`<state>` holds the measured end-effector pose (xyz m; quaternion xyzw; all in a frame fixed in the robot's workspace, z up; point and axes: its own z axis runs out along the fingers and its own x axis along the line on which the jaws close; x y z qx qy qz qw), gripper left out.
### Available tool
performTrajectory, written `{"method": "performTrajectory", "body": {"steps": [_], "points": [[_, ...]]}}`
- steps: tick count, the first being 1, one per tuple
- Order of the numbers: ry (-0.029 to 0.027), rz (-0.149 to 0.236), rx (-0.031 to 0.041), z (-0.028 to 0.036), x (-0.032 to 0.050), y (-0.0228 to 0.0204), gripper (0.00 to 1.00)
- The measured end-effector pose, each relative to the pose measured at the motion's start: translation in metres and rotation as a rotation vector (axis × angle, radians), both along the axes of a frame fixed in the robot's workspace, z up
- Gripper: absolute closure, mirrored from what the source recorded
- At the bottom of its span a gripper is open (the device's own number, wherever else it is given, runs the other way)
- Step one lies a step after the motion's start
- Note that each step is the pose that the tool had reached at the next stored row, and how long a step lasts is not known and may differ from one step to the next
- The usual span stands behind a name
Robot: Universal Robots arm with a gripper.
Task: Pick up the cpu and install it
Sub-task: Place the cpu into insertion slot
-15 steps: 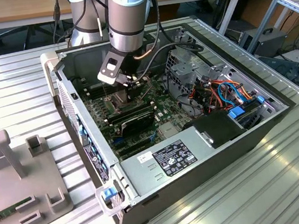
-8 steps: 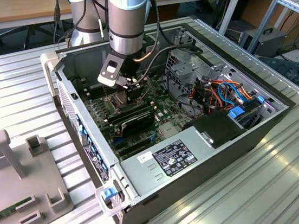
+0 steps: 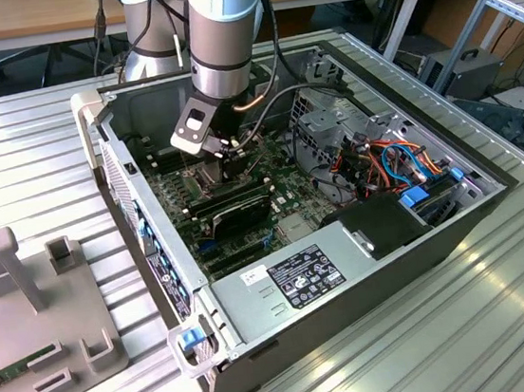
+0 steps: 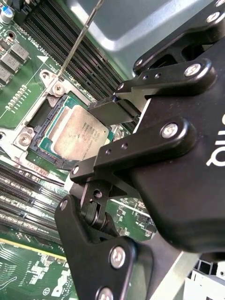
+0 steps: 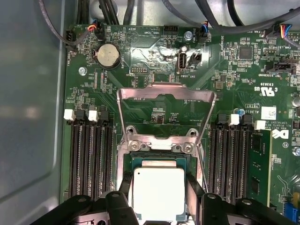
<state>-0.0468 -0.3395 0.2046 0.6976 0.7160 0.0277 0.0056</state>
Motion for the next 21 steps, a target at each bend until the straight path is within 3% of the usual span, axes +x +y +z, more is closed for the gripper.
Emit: {"method": "performTrajectory", "body": {"steps": [21], "points": [[-0.0003,-0.010,0.0003,-0.0038,0.0001,0.0001,0.46]]}}
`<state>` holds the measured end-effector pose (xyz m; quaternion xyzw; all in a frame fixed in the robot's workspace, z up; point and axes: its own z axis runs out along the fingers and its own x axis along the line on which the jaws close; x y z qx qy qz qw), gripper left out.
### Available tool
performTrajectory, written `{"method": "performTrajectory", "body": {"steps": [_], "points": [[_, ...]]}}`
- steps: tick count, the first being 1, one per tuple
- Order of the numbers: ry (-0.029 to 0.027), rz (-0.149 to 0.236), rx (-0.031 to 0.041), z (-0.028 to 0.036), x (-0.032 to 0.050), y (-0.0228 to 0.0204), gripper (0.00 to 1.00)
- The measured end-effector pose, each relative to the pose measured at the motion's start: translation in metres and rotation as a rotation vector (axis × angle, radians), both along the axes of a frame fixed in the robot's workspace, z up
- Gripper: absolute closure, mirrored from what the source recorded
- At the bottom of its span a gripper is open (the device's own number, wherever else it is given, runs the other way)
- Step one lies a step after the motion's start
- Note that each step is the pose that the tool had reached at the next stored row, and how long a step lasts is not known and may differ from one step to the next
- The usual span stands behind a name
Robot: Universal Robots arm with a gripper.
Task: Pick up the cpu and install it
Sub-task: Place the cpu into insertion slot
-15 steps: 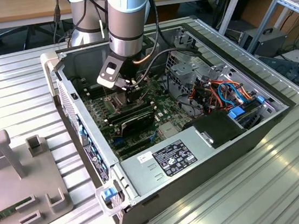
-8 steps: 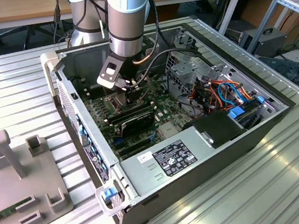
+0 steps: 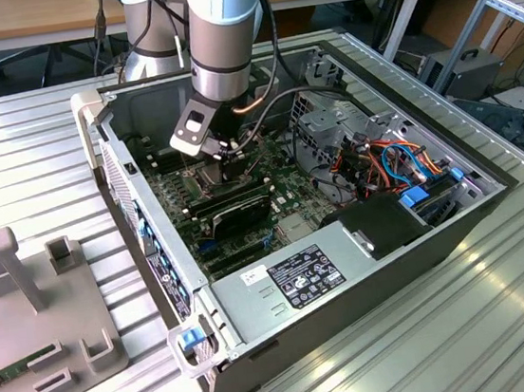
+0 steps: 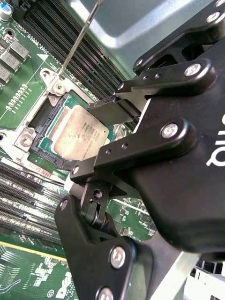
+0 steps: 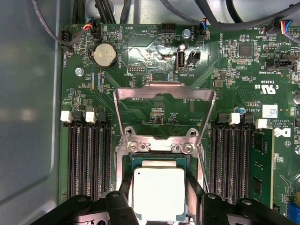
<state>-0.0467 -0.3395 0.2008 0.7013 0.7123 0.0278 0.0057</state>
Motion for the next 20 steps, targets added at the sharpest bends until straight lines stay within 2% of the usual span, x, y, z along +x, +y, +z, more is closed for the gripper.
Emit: {"method": "performTrajectory", "body": {"steps": [13,20], "points": [[0.0002,-0.005,-0.0003,-0.0007,0.0000,0.0000,0.46],[0.0001,-0.024,-0.0001,-0.0007,0.0000,0.0000,0.46]]}}
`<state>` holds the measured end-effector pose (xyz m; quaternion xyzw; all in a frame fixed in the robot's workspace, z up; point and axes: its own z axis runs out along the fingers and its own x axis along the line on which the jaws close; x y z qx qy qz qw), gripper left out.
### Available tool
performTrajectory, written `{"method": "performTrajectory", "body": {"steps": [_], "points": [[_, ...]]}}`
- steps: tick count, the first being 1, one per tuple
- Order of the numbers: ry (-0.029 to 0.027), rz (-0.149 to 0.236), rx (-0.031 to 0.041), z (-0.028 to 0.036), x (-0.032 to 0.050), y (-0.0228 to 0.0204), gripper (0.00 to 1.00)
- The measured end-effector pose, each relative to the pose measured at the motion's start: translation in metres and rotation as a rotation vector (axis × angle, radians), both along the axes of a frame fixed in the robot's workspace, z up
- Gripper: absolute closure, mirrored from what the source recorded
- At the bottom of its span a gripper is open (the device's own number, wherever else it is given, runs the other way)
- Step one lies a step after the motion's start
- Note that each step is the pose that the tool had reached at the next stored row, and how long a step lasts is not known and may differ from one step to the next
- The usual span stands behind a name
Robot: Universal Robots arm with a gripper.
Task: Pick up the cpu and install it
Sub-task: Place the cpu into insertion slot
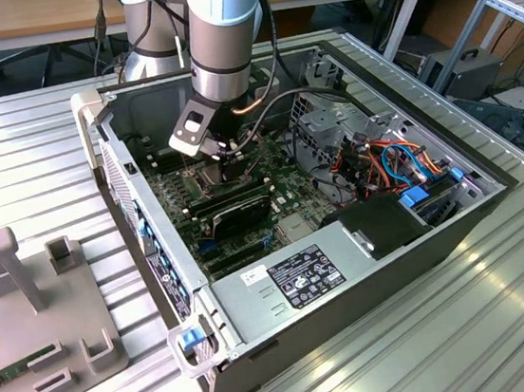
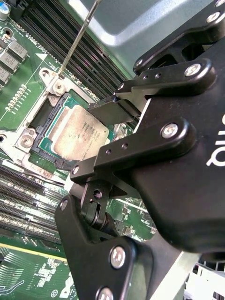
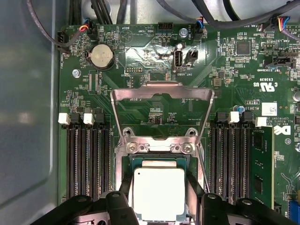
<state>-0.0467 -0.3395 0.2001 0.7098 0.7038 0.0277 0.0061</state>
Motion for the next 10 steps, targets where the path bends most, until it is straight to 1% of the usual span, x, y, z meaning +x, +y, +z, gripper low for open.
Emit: {"method": "performTrajectory", "body": {"steps": [10], "points": [[0.0001,0.000,-0.0003,-0.0009,-0.0001,-0.0001,0.46]]}}
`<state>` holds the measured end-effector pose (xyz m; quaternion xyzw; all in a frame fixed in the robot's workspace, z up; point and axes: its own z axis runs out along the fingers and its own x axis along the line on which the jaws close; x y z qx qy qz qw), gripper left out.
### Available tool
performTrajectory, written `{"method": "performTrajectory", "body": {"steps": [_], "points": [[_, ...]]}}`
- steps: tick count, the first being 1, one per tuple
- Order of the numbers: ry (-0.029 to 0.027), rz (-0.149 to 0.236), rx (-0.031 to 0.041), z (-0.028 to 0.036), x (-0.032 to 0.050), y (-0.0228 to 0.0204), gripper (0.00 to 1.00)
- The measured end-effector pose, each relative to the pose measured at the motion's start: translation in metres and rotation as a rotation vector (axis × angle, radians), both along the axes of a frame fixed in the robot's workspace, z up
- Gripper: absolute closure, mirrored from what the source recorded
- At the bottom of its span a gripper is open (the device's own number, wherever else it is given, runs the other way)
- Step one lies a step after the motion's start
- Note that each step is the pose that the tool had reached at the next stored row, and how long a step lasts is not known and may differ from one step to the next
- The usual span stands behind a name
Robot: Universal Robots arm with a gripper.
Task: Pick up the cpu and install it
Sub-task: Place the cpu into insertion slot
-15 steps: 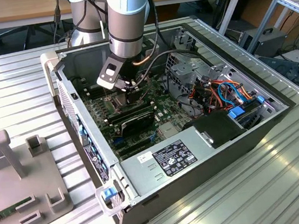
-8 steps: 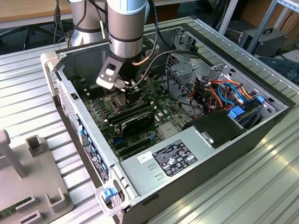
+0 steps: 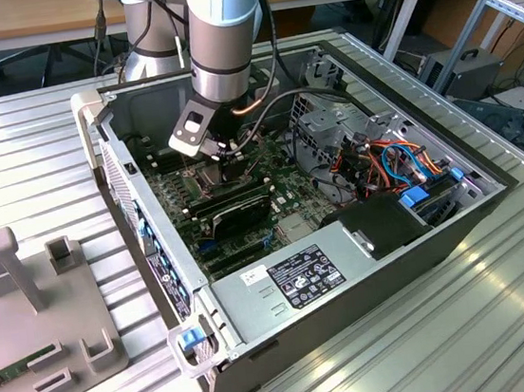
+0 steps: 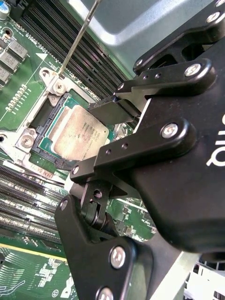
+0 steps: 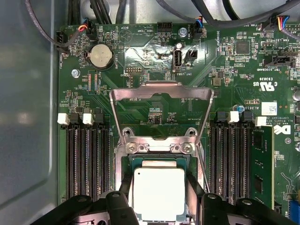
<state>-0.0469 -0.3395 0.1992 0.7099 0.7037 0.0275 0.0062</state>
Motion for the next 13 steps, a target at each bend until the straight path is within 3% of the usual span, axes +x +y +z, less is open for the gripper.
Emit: {"method": "performTrajectory", "body": {"steps": [13], "points": [[0.0000,0.000,0.0001,-0.0022,0.0000,0.0000,0.46]]}}
